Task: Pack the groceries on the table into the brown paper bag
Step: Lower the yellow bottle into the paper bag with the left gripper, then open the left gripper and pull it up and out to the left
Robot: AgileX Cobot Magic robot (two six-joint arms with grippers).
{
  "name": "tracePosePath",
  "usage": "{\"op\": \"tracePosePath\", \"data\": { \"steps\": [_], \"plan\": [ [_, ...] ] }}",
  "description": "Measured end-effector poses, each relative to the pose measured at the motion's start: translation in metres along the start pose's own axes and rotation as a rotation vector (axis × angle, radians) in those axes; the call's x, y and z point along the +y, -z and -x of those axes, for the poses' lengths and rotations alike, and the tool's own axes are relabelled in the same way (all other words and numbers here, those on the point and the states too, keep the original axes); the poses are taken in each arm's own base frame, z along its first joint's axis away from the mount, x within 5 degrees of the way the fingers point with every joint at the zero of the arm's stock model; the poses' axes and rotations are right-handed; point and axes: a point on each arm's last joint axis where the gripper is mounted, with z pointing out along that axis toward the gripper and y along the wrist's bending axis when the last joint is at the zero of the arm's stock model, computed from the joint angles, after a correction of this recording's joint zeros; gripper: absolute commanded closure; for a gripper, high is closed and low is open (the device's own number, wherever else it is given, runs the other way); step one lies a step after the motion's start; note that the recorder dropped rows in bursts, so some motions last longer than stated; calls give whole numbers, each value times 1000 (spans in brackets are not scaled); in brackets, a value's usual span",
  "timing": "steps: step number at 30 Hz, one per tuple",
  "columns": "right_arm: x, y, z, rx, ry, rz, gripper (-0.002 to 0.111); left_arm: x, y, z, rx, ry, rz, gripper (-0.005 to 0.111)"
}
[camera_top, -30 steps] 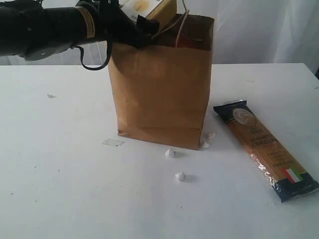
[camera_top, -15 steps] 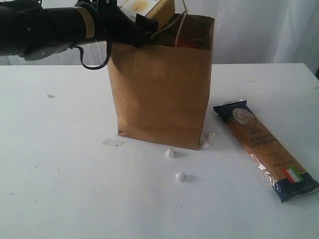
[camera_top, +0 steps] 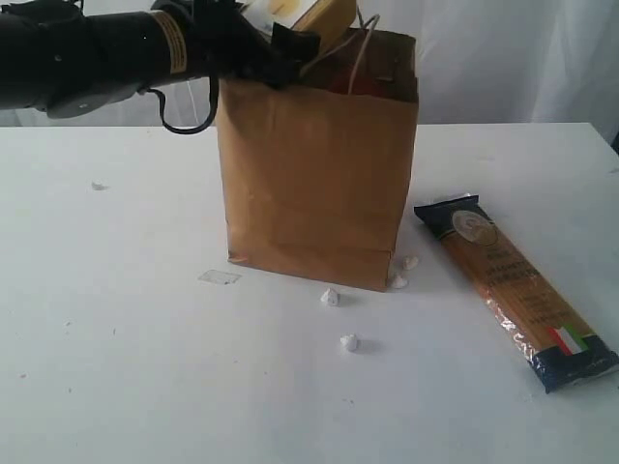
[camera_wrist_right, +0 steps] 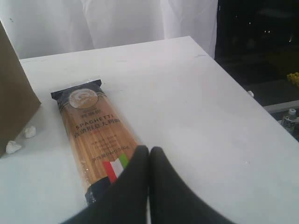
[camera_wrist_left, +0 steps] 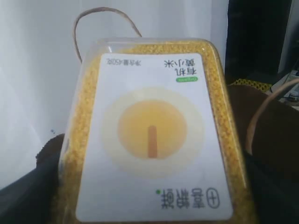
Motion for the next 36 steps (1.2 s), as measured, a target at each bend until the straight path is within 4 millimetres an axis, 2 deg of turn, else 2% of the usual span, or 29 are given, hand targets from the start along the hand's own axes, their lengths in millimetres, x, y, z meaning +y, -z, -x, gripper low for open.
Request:
{"op": "tracePosePath", "data": {
  "steps": [3,9,12,27,29,33,36],
  "plan": [
    [0,0,0,0,0,0,108,-1,0,0,4,-9,-7,25],
    [0,0,0,0,0,0,108,-3,1,2,-6,-36,-31,1],
    [0,0,0,0,0,0,108,-3,3,9,-22,-20,-31,1],
    [0,0,0,0,0,0,108,0,4,7,10,-14,6,1],
    [0,0,0,0,0,0,108,0,10,16,-16,-54,4,1],
    [0,0,0,0,0,0,108,-4,34,51,-110,-139,10,1],
    [0,0,0,0,0,0,108,-2,47,66,-126,-186,49,2]
  ]
}}
